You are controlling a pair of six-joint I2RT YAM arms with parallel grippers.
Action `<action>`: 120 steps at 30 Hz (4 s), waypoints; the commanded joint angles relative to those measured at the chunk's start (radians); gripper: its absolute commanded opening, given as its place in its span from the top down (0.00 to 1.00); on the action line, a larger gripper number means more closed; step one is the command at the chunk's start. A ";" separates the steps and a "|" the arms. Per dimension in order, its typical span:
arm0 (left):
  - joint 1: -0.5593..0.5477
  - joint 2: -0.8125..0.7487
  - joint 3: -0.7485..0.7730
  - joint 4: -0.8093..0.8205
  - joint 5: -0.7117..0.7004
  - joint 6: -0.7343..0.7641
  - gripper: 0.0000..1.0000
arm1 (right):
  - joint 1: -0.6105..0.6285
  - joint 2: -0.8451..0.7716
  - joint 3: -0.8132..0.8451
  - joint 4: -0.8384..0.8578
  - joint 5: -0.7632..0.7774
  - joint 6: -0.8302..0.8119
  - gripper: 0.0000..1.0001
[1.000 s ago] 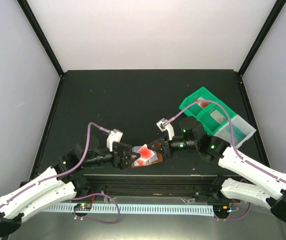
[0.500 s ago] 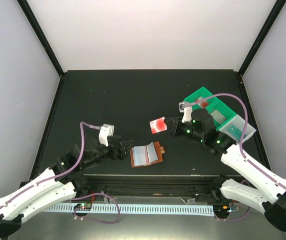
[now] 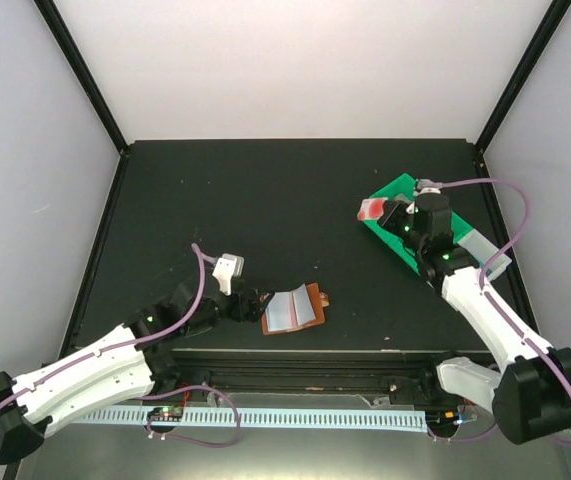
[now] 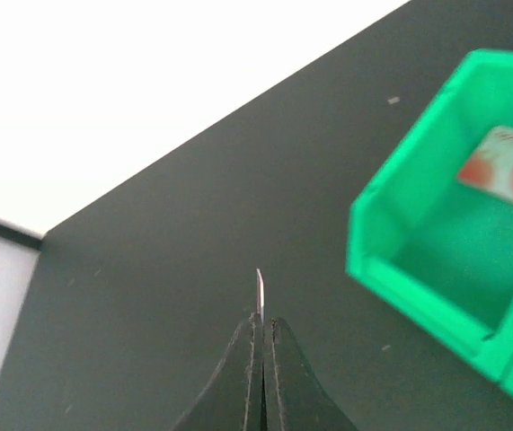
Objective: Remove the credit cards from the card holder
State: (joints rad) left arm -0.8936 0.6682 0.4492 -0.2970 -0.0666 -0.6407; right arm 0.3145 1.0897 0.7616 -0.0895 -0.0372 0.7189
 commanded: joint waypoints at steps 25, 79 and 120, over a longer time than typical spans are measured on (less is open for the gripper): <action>-0.001 0.094 0.002 0.011 0.016 -0.045 0.01 | -0.279 0.542 0.177 0.252 0.159 0.206 0.99; 0.004 0.141 0.028 -0.047 0.063 -0.038 0.01 | -0.300 0.707 0.399 0.041 0.244 0.204 0.76; 0.048 0.254 -0.098 0.236 0.242 -0.209 0.01 | 0.121 0.272 -0.017 -0.128 -0.429 -0.123 0.59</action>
State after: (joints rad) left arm -0.8528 0.9607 0.3405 -0.0231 0.2234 -0.8425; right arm 0.3855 1.3766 0.7948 -0.2584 -0.4240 0.6064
